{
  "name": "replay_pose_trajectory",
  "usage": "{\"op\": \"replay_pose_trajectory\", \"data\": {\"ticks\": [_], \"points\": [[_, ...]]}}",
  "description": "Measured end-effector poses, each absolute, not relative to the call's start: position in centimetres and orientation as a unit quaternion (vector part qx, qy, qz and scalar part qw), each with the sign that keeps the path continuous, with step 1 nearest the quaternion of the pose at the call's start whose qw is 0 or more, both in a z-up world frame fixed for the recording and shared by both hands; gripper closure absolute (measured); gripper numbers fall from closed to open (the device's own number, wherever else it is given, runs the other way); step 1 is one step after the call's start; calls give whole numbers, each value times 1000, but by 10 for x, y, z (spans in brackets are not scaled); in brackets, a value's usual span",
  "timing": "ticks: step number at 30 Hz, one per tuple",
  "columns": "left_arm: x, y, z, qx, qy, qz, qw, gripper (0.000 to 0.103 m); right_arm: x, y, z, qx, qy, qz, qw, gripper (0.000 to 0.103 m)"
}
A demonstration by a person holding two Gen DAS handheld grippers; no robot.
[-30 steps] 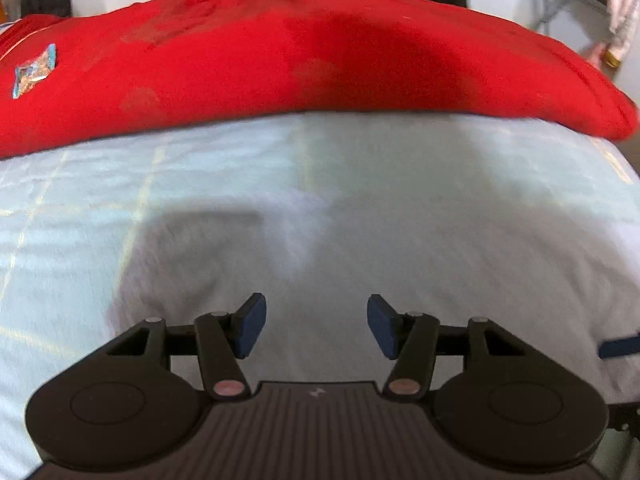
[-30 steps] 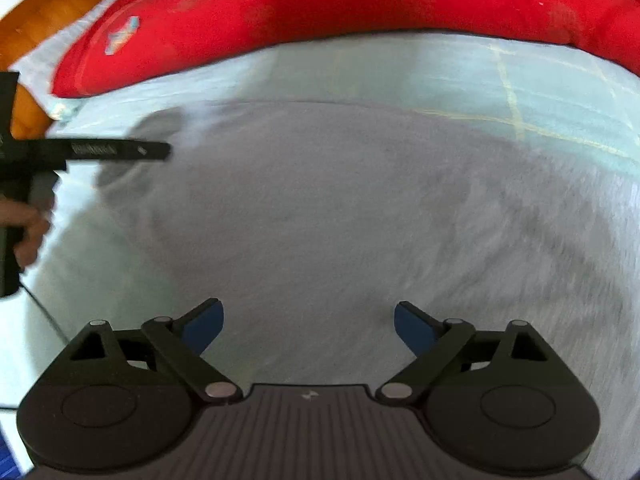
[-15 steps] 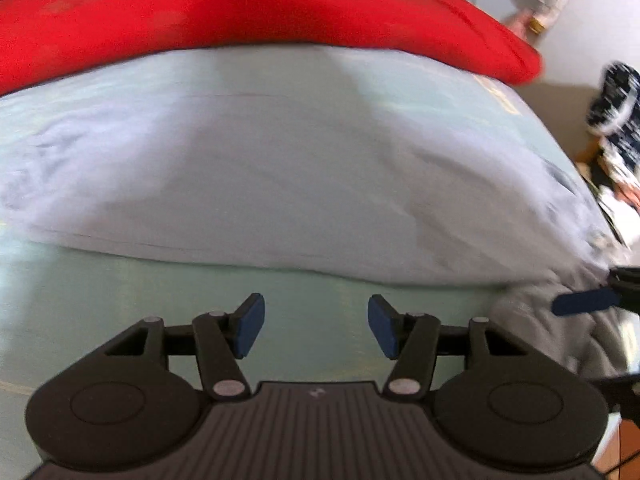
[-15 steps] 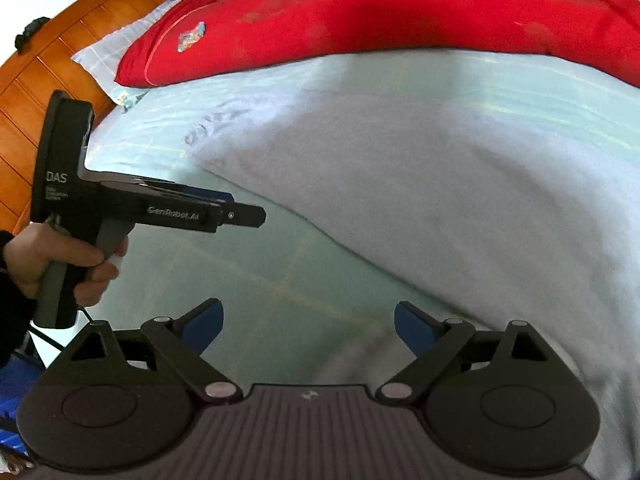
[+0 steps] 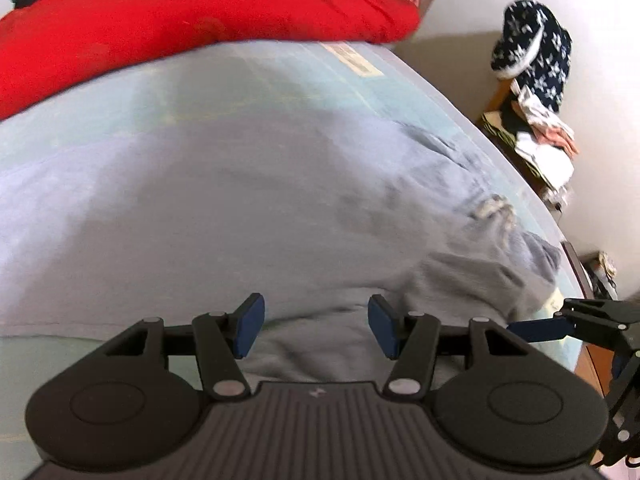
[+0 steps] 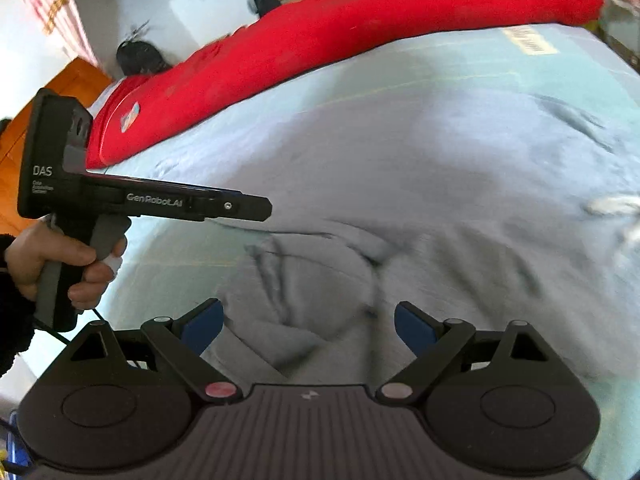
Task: Fold clothes
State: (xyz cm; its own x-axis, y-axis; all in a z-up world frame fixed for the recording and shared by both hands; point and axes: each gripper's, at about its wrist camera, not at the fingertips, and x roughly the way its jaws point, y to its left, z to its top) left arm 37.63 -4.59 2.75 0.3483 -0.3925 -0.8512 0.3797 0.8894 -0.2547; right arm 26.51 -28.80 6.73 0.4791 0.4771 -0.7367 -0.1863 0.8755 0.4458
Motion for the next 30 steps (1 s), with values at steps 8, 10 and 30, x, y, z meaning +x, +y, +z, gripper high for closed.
{"op": "replay_pose_trajectory", "data": {"ticks": [8, 10, 30], "points": [[343, -77, 21, -9, 562, -214, 799, 46, 242, -318, 35, 148, 515, 215, 816, 8], [329, -67, 19, -27, 570, -188, 800, 46, 242, -314, 24, 149, 534, 234, 799, 8], [262, 16, 4, -140, 575, -35, 805, 45, 330, -228, 35, 56, 450, 354, 818, 8]]}}
